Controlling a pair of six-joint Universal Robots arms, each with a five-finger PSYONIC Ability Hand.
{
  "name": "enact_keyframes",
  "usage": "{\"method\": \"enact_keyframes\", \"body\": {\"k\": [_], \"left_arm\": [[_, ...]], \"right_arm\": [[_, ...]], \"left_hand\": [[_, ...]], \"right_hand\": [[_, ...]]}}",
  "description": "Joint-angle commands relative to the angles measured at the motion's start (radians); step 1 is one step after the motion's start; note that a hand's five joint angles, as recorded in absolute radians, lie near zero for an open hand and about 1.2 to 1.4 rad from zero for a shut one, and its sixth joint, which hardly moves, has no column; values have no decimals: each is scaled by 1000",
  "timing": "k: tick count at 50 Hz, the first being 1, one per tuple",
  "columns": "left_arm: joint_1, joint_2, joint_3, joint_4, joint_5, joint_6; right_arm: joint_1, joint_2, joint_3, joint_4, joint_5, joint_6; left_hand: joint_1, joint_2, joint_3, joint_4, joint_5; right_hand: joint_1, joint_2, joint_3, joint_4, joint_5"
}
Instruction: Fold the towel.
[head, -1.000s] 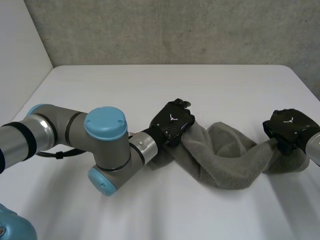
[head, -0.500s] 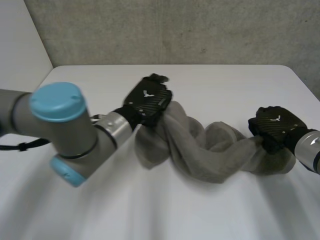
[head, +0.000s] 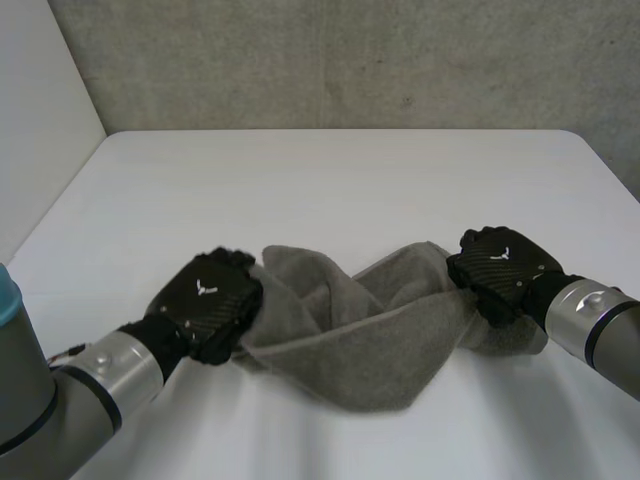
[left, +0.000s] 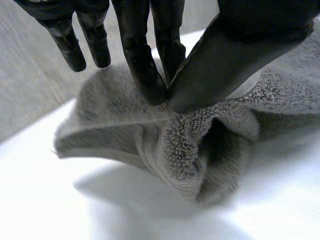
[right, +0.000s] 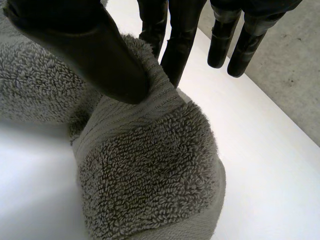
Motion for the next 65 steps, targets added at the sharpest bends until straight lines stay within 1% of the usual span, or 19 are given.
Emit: {"method": "enact_keyframes", "body": {"k": [1,5,11,18,22,26,28,30,33,35,36,38,39,41,44,46,49,58,65], "left_arm": [[10,-43,13,-38,-3,4],[24,-34,49,-28,1,2],[14,-9,75,-13,2,-9],[-7,21,92,57,3,-4],[-4,17,101,94,6,-4],[7,2,125,169,14,4],[8,-14,136,192,17,7],[11,-76,164,234,38,28],[14,-112,176,243,55,50],[27,-167,205,248,92,115],[27,-167,205,248,92,116],[50,-230,227,251,116,193],[50,-230,227,251,117,194],[77,-290,239,251,139,258],[87,-313,241,251,153,283],[91,-359,248,249,179,315],[94,-403,256,249,196,329],[102,-460,287,260,196,327],[90,-489,317,329,192,291]], "right_arm": [[6,2,1,0,0,0],[1,-1,1,0,0,0],[-1,-1,2,0,0,0],[-2,-1,7,0,0,0],[-5,-1,7,0,-2,-1],[-8,-1,7,0,-2,-1],[-5,1,7,0,-2,-1],[-4,1,10,0,-2,-1],[-2,1,14,0,-3,-1],[-2,-1,16,0,-3,-1],[-4,-1,16,0,-2,-1],[-5,-1,16,-1,-2,-1],[-5,-1,16,-1,-2,-1],[-5,-1,16,0,-3,-1],[-5,1,17,-1,-3,-1],[-5,1,17,-1,-3,-1],[-4,4,19,-1,-3,-1],[-1,12,20,-3,-2,-1],[3,13,33,-17,0,-3]], "left_hand": [[-593,-642,-48,-54,-643],[-760,-809,-48,-54,-810],[-769,-819,-48,-54,-820],[-790,-839,-48,-54,-840],[-787,-836,-48,-54,-837],[-787,-836,-48,-54,-837],[-787,-836,-48,-54,-837],[-787,-836,-48,-54,-837],[-787,-836,-48,-54,-837],[-787,-836,-48,-54,-837],[-787,-836,-48,-54,-837],[-787,-836,-48,-54,-837],[-787,-836,-48,-54,-837],[-787,-836,-48,-54,-837],[-787,-836,-48,-54,-837],[-787,-836,-48,-54,-837],[-790,-839,-48,-54,-840],[-802,-851,-48,-54,-852],[-787,-836,-48,-54,-837]], "right_hand": [[89,106,-46,-76,75],[89,106,-46,-76,75],[89,106,-46,-76,75],[89,106,-46,-76,75],[89,106,-46,-76,75],[89,106,-46,-76,75],[89,106,-46,-76,75],[89,106,-46,-76,75],[89,106,-46,-76,75],[89,106,-46,-76,75],[89,106,-46,-76,75],[89,106,-46,-76,75],[89,106,-46,-76,75],[89,106,-46,-76,75],[89,106,-46,-76,75],[89,106,-46,-76,75],[89,106,-46,-76,75],[89,106,-46,-76,75],[89,106,-46,-76,75]]}}
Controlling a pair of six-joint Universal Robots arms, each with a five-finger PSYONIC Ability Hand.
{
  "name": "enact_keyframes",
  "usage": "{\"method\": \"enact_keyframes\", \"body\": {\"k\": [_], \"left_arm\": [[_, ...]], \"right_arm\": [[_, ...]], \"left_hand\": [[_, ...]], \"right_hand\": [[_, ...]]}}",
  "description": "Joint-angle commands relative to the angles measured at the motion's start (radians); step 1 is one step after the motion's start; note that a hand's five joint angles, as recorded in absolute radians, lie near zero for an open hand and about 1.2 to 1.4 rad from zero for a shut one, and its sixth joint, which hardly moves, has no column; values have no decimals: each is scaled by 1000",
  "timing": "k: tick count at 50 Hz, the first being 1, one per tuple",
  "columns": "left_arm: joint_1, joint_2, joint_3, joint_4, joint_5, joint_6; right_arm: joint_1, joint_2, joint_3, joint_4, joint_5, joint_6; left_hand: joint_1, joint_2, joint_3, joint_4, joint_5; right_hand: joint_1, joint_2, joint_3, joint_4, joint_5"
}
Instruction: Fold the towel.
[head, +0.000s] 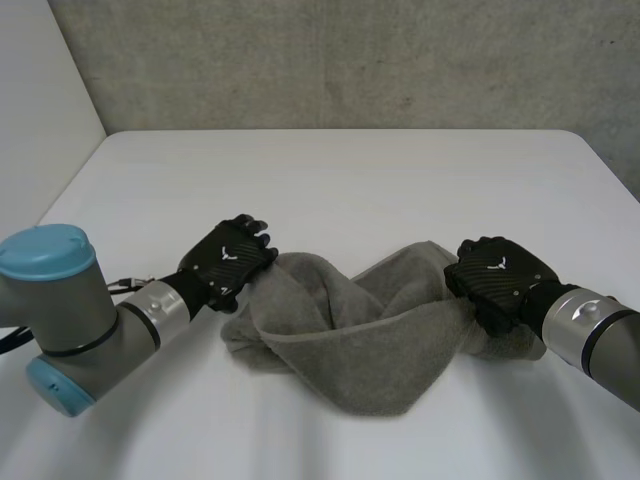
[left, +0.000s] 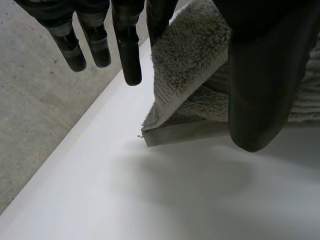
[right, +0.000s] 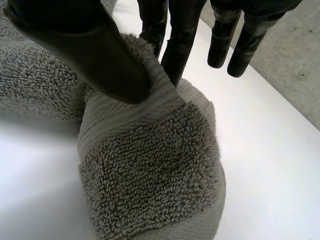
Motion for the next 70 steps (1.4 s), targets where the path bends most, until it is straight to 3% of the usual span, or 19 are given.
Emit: {"method": "enact_keyframes", "body": {"k": [1,8,15,20,22,30,37,42,47,53,56,57,58,60,61,63,64,66,70], "left_arm": [[-10,-20,26,60,-5,-34],[-18,-25,45,112,-2,-193],[-20,-26,48,130,1,-247],[-21,-28,46,129,5,-261],[-21,-29,48,118,53,-307],[18,48,48,54,197,-482],[66,182,26,-97,197,-494],[103,296,6,-238,189,-494],[132,369,-8,-324,174,-468],[132,353,45,-332,94,-393],[118,272,162,-326,-12,-374],[111,223,257,-326,-77,-374],[111,222,258,-326,-77,-374],[73,167,455,-322,-216,-379],[72,167,456,-322,-217,-379],[37,164,631,-286,-338,-387],[37,164,632,-286,-338,-387],[23,170,692,-249,-374,-388],[37,269,767,-160,-397,-423]], "right_arm": [[2,1,10,-10,1,-2],[2,6,10,-12,1,-2],[2,15,10,-13,2,-5],[2,21,8,-13,4,-6],[-3,21,7,-12,4,-8],[-9,-17,-7,9,5,2],[-70,-91,-47,120,-7,-6],[-138,-123,-82,258,-82,-38],[-165,-111,-133,361,-140,-190],[-116,-23,-243,355,-116,-233],[-44,43,-378,307,-68,-218],[-2,70,-459,249,-36,-207],[31,88,-554,165,5,-183],[51,95,-649,58,59,-142],[51,95,-650,57,59,-141],[57,67,-781,-207,187,2],[57,67,-782,-208,188,3],[54,3,-823,-378,266,130],[33,-22,-832,-386,260,146]], "left_hand": [[-27,-30,-48,-54,7],[-1,-4,-48,-54,33],[67,64,-48,-54,101],[425,422,-48,-54,459],[880,877,-48,-54,914],[883,879,-48,-54,916],[883,879,-48,-54,916],[883,879,-48,-54,916],[883,879,-48,-54,916],[883,879,-48,-54,916],[883,879,-48,-54,916],[883,879,-48,-54,916],[883,879,-48,-54,916],[883,879,-48,-54,916],[883,879,-48,-54,916],[883,879,-48,-54,916],[883,879,-48,-54,916],[883,879,-48,-54,916],[883,879,-48,-54,916]], "right_hand": [[89,106,-46,-76,75],[89,106,-46,-76,75],[89,106,-46,-76,75],[89,106,-46,-76,75],[89,106,-46,-76,75],[89,106,-46,-76,75],[89,106,-46,-76,75],[89,106,-46,-76,75],[89,106,-46,-76,75],[89,106,-46,-76,75],[89,106,-46,-76,75],[89,106,-46,-76,75],[89,106,-46,-76,75],[89,106,-46,-76,75],[89,106,-46,-76,75],[89,106,-46,-76,75],[89,106,-46,-76,75],[89,106,-46,-76,75],[89,106,-46,-76,75]]}}
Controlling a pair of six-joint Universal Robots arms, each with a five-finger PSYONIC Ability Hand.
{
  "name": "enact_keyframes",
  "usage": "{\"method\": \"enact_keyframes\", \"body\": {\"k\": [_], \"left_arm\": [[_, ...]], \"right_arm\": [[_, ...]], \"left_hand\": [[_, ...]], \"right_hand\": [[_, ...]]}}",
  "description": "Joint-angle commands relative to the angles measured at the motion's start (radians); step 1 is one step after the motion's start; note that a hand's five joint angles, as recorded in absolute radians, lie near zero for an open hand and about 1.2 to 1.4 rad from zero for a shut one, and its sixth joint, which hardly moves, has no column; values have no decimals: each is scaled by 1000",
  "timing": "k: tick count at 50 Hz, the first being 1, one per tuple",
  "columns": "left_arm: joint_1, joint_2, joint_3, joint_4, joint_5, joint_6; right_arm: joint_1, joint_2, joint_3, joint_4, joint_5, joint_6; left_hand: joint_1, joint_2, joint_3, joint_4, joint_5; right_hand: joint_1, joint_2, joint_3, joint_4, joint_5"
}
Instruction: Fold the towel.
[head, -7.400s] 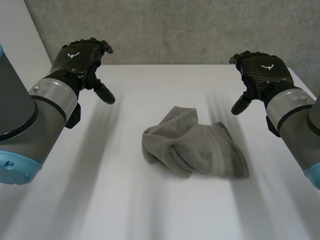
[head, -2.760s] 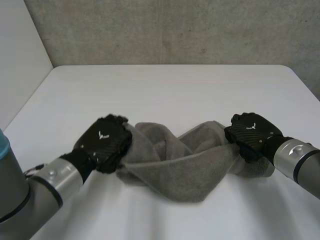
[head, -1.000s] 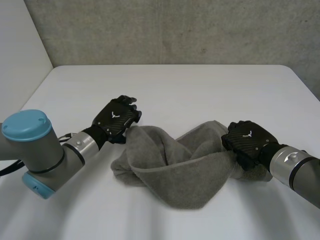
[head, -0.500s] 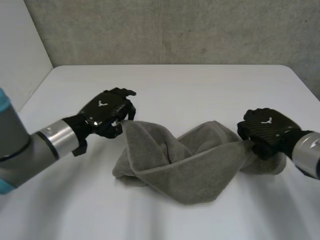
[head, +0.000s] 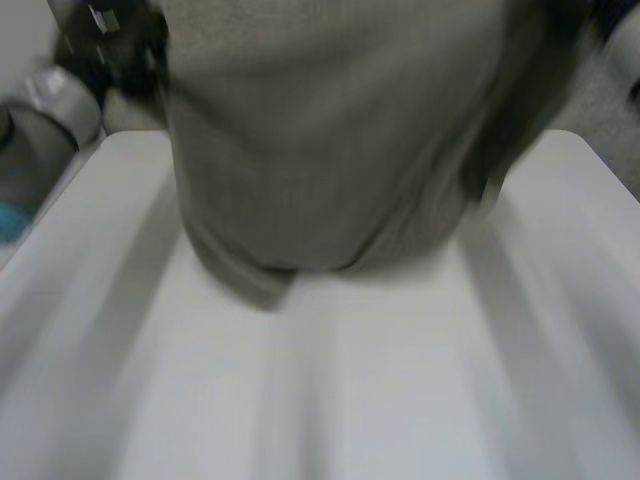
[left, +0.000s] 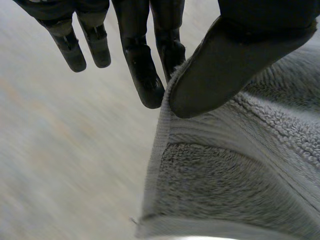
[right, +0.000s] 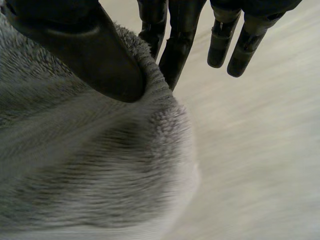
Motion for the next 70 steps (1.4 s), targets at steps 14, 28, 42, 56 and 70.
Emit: {"method": "enact_keyframes", "body": {"k": [14,28,42,56,70], "left_arm": [[40,145,-250,188,91,-60],[21,-100,-654,316,100,210],[29,4,-716,299,97,247],[23,39,-730,299,90,247],[12,22,-751,299,94,246]], "right_arm": [[-67,-64,287,-132,-97,94],[-87,44,724,-277,-191,21],[-174,-27,783,-66,-206,-105],[-184,-71,806,-35,-201,-101],[-216,-23,843,-12,-220,-101]], "left_hand": [[127,87,-48,-54,86],[127,87,-48,-54,86],[127,87,-48,-54,86],[127,87,-48,-54,86],[127,87,-48,-54,86]], "right_hand": [[89,101,-46,-76,75],[89,101,-46,-76,75],[89,101,-46,-76,75],[89,101,-46,-76,75],[-345,-333,-46,-76,-358]]}}
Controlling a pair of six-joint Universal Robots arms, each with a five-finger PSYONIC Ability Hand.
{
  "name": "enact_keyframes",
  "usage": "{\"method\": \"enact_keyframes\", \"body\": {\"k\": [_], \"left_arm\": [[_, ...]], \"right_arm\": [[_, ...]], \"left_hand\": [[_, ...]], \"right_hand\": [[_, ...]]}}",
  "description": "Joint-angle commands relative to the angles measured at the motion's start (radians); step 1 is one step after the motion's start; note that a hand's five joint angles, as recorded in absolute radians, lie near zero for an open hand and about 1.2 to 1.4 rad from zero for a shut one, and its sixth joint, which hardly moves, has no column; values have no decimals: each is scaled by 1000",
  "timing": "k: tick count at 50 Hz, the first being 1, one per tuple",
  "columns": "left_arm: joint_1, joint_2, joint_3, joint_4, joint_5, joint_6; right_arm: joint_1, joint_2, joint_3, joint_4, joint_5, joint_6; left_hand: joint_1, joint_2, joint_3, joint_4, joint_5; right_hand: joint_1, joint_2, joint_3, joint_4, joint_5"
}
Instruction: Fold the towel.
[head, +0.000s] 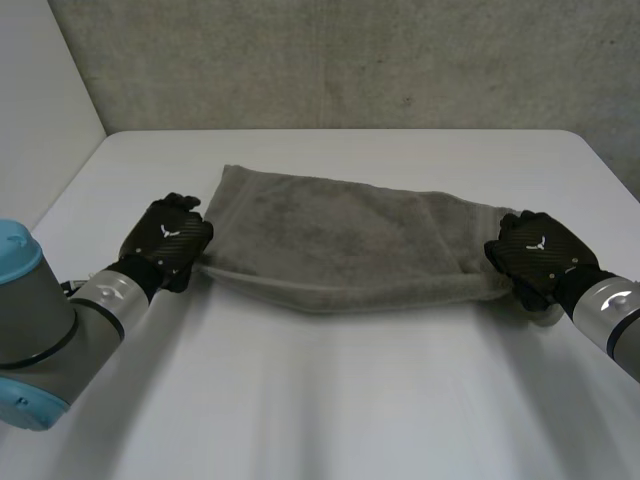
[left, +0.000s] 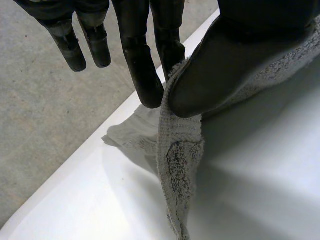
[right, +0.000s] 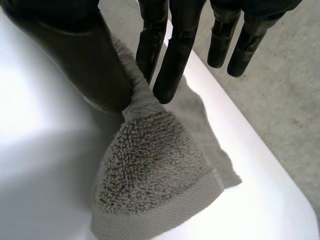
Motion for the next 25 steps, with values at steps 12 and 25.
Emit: {"method": "enact_keyframes", "body": {"k": [12,25], "left_arm": [[-1,-1,-9,1,4,-2],[-2,-2,-9,1,4,-8]], "right_arm": [[-98,26,-11,262,-33,3],[-141,23,6,261,-89,8]], "left_hand": [[127,83,-48,-54,86],[127,83,-48,-54,86]], "right_hand": [[-339,-350,-46,-76,-342],[-342,-353,-46,-76,-345]]}}
